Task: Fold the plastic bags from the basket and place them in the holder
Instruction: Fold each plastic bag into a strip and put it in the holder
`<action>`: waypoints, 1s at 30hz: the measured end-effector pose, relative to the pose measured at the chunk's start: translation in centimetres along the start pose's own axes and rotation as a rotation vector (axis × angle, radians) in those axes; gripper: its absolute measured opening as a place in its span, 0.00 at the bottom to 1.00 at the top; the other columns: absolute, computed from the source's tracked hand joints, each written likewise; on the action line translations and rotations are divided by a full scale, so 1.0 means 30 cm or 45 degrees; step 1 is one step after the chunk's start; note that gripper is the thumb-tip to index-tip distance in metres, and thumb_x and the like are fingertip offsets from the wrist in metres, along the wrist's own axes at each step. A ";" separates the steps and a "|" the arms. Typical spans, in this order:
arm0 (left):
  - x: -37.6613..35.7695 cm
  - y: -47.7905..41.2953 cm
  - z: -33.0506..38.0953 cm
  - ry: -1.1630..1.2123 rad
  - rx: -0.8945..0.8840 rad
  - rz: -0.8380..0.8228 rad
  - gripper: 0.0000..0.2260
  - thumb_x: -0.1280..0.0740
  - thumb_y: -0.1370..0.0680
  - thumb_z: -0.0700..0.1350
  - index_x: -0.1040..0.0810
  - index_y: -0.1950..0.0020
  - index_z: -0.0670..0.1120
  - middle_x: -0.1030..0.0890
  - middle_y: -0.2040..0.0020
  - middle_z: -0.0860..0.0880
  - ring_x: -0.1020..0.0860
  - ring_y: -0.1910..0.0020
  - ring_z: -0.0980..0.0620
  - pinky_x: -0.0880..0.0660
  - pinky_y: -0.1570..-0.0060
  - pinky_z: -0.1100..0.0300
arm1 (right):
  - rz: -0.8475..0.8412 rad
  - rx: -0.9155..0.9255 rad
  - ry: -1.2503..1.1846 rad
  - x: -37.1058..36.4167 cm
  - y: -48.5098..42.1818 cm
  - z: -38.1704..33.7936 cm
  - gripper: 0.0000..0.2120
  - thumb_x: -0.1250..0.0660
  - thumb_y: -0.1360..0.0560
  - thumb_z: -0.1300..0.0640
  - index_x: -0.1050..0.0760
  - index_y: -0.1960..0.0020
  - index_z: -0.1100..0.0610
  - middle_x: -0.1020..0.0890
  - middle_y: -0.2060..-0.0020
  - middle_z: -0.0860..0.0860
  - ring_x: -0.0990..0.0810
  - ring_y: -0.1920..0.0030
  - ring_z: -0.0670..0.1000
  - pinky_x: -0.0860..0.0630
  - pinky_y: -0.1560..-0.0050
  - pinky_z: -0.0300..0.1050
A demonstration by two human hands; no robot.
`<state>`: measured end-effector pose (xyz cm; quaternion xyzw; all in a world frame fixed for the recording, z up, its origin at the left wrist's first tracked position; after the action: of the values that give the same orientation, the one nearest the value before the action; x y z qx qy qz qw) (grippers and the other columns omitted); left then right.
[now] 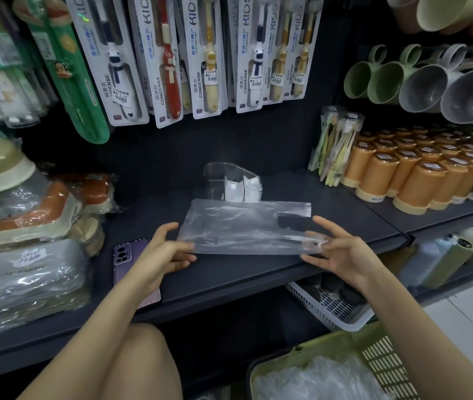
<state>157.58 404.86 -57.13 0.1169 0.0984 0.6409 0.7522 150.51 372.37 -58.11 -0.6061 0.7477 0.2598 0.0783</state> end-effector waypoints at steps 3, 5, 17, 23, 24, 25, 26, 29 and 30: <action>-0.018 0.022 -0.015 0.302 0.122 -0.048 0.19 0.38 0.23 0.34 0.33 0.35 0.49 0.20 0.51 0.37 0.21 0.55 0.42 0.23 0.54 0.51 | 0.065 -0.016 -0.060 0.010 0.021 0.021 0.23 0.35 0.32 0.65 0.25 0.36 0.59 0.23 0.40 0.61 0.23 0.40 0.64 0.21 0.48 0.62; -0.016 0.025 -0.032 0.434 0.200 0.031 0.08 0.40 0.20 0.40 0.29 0.41 0.44 0.21 0.54 0.38 0.22 0.58 0.42 0.23 0.56 0.52 | 0.187 0.021 0.038 0.025 0.027 0.031 0.14 0.34 0.25 0.62 0.24 0.40 0.61 0.22 0.44 0.60 0.20 0.43 0.61 0.20 0.52 0.58; 0.045 -0.002 -0.089 0.069 0.067 0.389 0.09 0.33 0.24 0.30 0.27 0.47 0.38 0.23 0.62 0.42 0.21 0.74 0.53 0.27 0.77 0.70 | 0.531 0.097 0.417 0.128 0.055 0.028 0.16 0.32 0.29 0.75 0.24 0.43 0.67 0.21 0.61 0.57 0.21 0.59 0.53 0.19 0.60 0.41; 0.046 -0.022 -0.113 0.005 0.036 0.413 0.05 0.34 0.21 0.36 0.26 0.57 0.41 0.24 0.62 0.43 0.24 0.68 0.48 0.25 0.77 0.67 | 0.604 0.495 0.974 -0.047 0.078 -0.139 0.12 0.32 0.24 0.55 0.21 0.41 0.52 0.20 0.43 0.48 0.25 0.39 0.50 0.31 0.41 0.46; 0.046 -0.025 -0.114 -0.004 0.030 0.406 0.06 0.35 0.21 0.37 0.26 0.58 0.42 0.23 0.61 0.42 0.24 0.68 0.47 0.25 0.77 0.67 | 0.516 0.595 1.193 -0.138 0.066 -0.148 0.12 0.33 0.23 0.53 0.21 0.40 0.52 0.20 0.41 0.48 0.25 0.38 0.49 0.31 0.39 0.45; 0.045 -0.025 -0.114 -0.019 0.027 0.397 0.06 0.36 0.20 0.38 0.26 0.58 0.42 0.23 0.61 0.42 0.24 0.68 0.47 0.25 0.77 0.66 | 0.392 0.658 1.386 -0.233 0.041 -0.136 0.14 0.35 0.22 0.52 0.22 0.38 0.53 0.21 0.39 0.48 0.25 0.37 0.49 0.32 0.38 0.44; 0.047 -0.025 -0.114 -0.053 0.022 0.394 0.06 0.37 0.20 0.39 0.25 0.56 0.42 0.22 0.62 0.42 0.24 0.69 0.47 0.25 0.77 0.65 | 0.266 0.688 1.539 -0.323 0.007 -0.111 0.15 0.37 0.21 0.52 0.23 0.36 0.53 0.21 0.37 0.49 0.27 0.35 0.50 0.33 0.37 0.43; 0.058 -0.023 -0.099 -0.205 -0.059 0.403 0.04 0.40 0.20 0.37 0.27 0.48 0.40 0.21 0.66 0.42 0.25 0.71 0.47 0.27 0.73 0.60 | -0.020 0.761 1.790 -0.550 -0.107 -0.031 0.17 0.43 0.18 0.53 0.28 0.31 0.56 0.25 0.32 0.51 0.31 0.30 0.51 0.38 0.34 0.41; 0.059 -0.023 -0.093 -0.260 -0.090 0.395 0.05 0.39 0.20 0.37 0.28 0.46 0.40 0.22 0.68 0.42 0.25 0.71 0.47 0.28 0.72 0.59 | -0.082 0.782 1.841 -0.609 -0.145 -0.008 0.18 0.44 0.17 0.54 0.29 0.30 0.56 0.26 0.31 0.51 0.32 0.30 0.52 0.39 0.34 0.41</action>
<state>157.69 406.65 -59.99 0.1687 -0.0201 0.7372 0.6540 159.30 387.49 -51.29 -0.5973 0.6335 -0.4199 -0.2561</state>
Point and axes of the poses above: each hand's wrist, its own y-axis away from the middle knuckle, its own x-axis out of the back of the hand, z = x × y, the point moved 8 cm from there along -y, towards the middle knuckle
